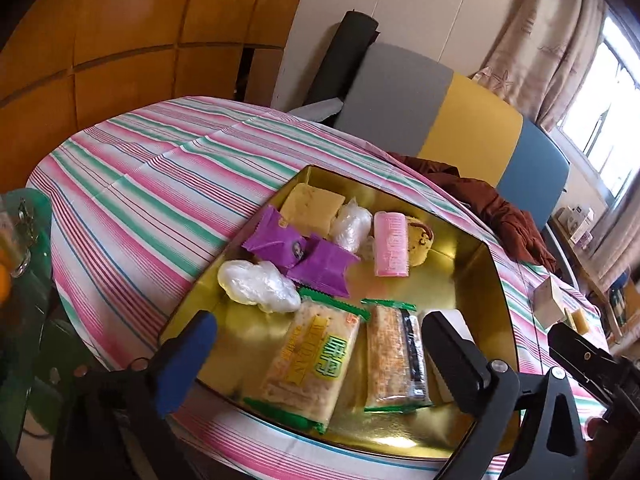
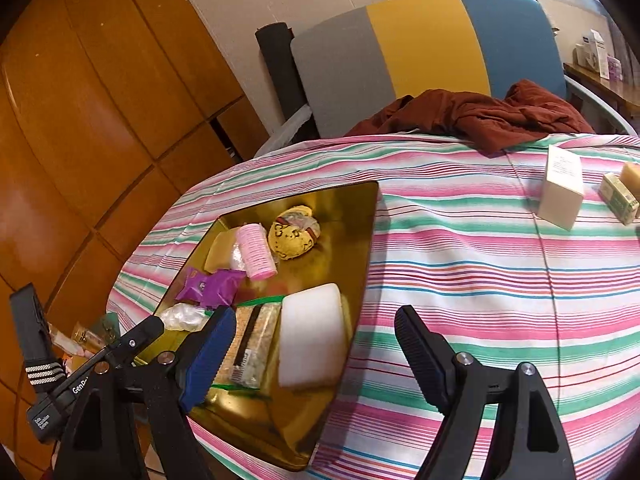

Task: Organize objects
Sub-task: 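Carry the cracker packet and white sponge to the gold tray and release both, then move both tools from the gold tray back toward the remaining items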

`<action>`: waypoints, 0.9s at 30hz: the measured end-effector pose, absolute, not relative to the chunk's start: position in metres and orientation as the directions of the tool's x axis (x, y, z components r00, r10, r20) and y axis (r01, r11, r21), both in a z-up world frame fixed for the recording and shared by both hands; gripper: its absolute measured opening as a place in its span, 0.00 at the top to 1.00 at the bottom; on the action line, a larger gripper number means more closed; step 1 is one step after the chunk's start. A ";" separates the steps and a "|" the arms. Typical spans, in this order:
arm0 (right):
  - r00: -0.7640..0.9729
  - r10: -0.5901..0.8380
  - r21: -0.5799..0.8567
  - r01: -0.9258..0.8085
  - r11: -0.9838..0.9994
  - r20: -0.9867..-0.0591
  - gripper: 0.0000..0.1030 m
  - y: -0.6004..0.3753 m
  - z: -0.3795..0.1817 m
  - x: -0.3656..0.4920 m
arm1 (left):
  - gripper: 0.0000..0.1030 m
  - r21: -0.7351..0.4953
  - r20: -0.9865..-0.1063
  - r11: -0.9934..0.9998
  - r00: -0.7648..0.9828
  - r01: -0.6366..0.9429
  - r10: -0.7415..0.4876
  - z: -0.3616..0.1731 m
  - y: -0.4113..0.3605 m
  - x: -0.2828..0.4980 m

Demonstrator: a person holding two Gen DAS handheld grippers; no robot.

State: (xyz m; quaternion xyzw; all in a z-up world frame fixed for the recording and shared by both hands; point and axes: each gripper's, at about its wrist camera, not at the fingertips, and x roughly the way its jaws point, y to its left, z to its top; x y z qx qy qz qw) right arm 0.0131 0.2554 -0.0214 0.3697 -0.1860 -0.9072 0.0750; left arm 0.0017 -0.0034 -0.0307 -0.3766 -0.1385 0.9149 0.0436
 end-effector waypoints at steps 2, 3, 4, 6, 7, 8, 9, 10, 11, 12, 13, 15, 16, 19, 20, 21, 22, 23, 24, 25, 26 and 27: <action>-0.721 -0.264 0.388 -0.008 -0.922 -0.641 0.19 0.259 -0.021 0.015 | 0.00 -0.292 -0.679 -0.956 -0.707 0.013 0.198 -0.029 0.001 0.003; -0.726 -0.258 0.382 -0.006 -0.924 -0.638 0.19 0.261 -0.020 0.017 | 0.00 -0.294 -0.679 -0.956 -0.706 0.008 0.202 -0.029 0.004 0.004; -0.730 -0.254 0.377 -0.005 -0.926 -0.634 0.19 0.263 -0.020 0.019 | 0.00 -0.295 -0.679 -0.955 -0.704 0.002 0.208 -0.028 0.007 0.004; -0.745 -0.242 0.366 -0.004 -0.931 -0.621 0.19 0.267 -0.017 0.023 | 0.00 -0.298 -0.678 -0.954 -0.701 -0.013 0.222 -0.027 0.013 0.005; -0.750 -0.239 0.361 0.000 -0.933 -0.617 0.19 0.269 -0.017 0.024 | 0.00 -0.302 -0.677 -0.953 -0.700 -0.019 0.228 -0.026 0.017 0.006; -0.752 -0.234 0.354 0.002 -0.935 -0.616 0.19 0.272 -0.016 0.026 | 0.00 -0.306 -0.675 -0.952 -0.699 -0.026 0.236 -0.025 0.020 0.007; -0.755 -0.229 0.349 0.000 -0.937 -0.615 0.19 0.274 -0.016 0.027 | 0.00 -0.308 -0.674 -0.951 -0.698 -0.035 0.244 -0.024 0.024 0.007; -0.757 -0.223 0.345 -0.003 -0.939 -0.614 0.19 0.276 -0.016 0.028 | 0.00 -0.309 -0.672 -0.950 -0.696 -0.044 0.251 -0.023 0.029 0.008; -0.757 -0.216 0.341 -0.010 -0.940 -0.617 0.19 0.279 -0.016 0.029 | 0.00 -0.308 -0.672 -0.950 -0.695 -0.052 0.256 -0.021 0.033 0.009; -0.756 -0.205 0.338 -0.023 -0.941 -0.622 0.19 0.283 -0.016 0.030 | 0.00 -0.306 -0.670 -0.950 -0.694 -0.062 0.262 -0.021 0.037 0.010; -0.755 -0.200 0.338 -0.030 -0.941 -0.624 0.19 0.286 -0.017 0.030 | 0.00 -0.305 -0.667 -0.949 -0.694 -0.077 0.271 -0.020 0.043 0.011; -0.750 -0.190 0.341 -0.050 -0.939 -0.634 0.19 0.294 -0.020 0.031 | 0.00 -0.300 -0.664 -0.949 -0.694 -0.097 0.280 -0.019 0.051 0.013; -0.749 -0.181 0.339 -0.061 -0.939 -0.638 0.19 0.297 -0.021 0.032 | 0.00 -0.295 -0.663 -0.949 -0.693 -0.108 0.284 -0.018 0.056 0.014; -0.745 -0.145 0.324 -0.100 -0.941 -0.651 0.19 0.307 -0.024 0.036 | 0.00 -0.279 -0.669 -0.952 -0.686 -0.125 0.286 -0.018 0.068 0.016; -0.745 -0.133 0.318 -0.111 -0.942 -0.654 0.19 0.311 -0.024 0.037 | 0.00 -0.280 -0.670 -0.951 -0.682 -0.132 0.292 -0.018 0.072 0.017; -0.744 -0.115 0.308 -0.126 -0.943 -0.658 0.19 0.315 -0.025 0.039 | 0.00 -0.281 -0.671 -0.949 -0.679 -0.141 0.299 -0.017 0.075 0.018; -0.745 -0.103 0.302 -0.137 -0.943 -0.659 0.19 0.320 -0.025 0.041 | 0.00 -0.278 -0.672 -0.949 -0.676 -0.149 0.303 -0.017 0.079 0.019; -0.744 -0.089 0.294 -0.149 -0.944 -0.662 0.19 0.325 -0.025 0.043 | 0.00 -0.272 -0.674 -0.949 -0.673 -0.157 0.305 -0.017 0.083 0.020; -0.743 -0.076 0.286 -0.160 -0.945 -0.665 0.19 0.329 -0.026 0.044 | 0.00 -0.268 -0.676 -0.949 -0.669 -0.166 0.308 -0.016 0.087 0.021; -0.742 -0.064 0.279 -0.169 -0.945 -0.667 0.19 0.333 -0.026 0.046 | 0.00 -0.266 -0.676 -0.948 -0.666 -0.178 0.314 -0.015 0.091 0.022; -0.740 -0.047 0.268 -0.183 -0.946 -0.671 0.19 0.338 -0.027 0.048 | 0.00 -0.263 -0.675 -0.946 -0.664 -0.189 0.320 -0.015 0.095 0.024; -0.738 -0.036 0.261 -0.192 -0.946 -0.674 0.19 0.341 -0.027 0.049 | 0.00 -0.259 -0.676 -0.945 -0.663 -0.197 0.324 -0.014 0.099 0.025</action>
